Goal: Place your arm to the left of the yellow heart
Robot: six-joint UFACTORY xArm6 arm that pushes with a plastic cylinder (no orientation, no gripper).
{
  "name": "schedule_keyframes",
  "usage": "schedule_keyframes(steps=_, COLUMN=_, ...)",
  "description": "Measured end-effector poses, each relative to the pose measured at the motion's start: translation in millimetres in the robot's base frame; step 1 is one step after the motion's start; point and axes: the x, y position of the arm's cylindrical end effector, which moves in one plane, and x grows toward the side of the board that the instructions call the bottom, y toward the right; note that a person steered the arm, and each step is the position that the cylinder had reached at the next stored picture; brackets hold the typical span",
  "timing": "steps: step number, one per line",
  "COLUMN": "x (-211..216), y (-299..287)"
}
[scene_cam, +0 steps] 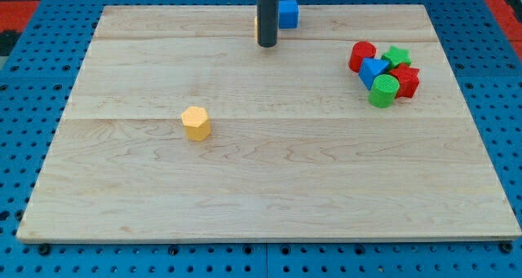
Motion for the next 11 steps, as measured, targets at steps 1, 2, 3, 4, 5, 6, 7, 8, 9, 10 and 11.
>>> schedule_keyframes(steps=1, x=-7.3, y=-26.6)
schedule_keyframes(steps=2, x=-19.9, y=-32.9)
schedule_keyframes(steps=3, x=2.2, y=-32.6)
schedule_keyframes(steps=4, x=19.3, y=0.6)
schedule_keyframes(steps=5, x=7.4, y=27.2)
schedule_keyframes(steps=6, x=-4.6, y=12.1)
schedule_keyframes(steps=7, x=-4.6, y=-26.1)
schedule_keyframes(steps=8, x=-19.5, y=-42.9)
schedule_keyframes(steps=9, x=-35.8, y=-40.1)
schedule_keyframes(steps=10, x=-3.4, y=-40.5)
schedule_keyframes(steps=11, x=12.5, y=-8.6)
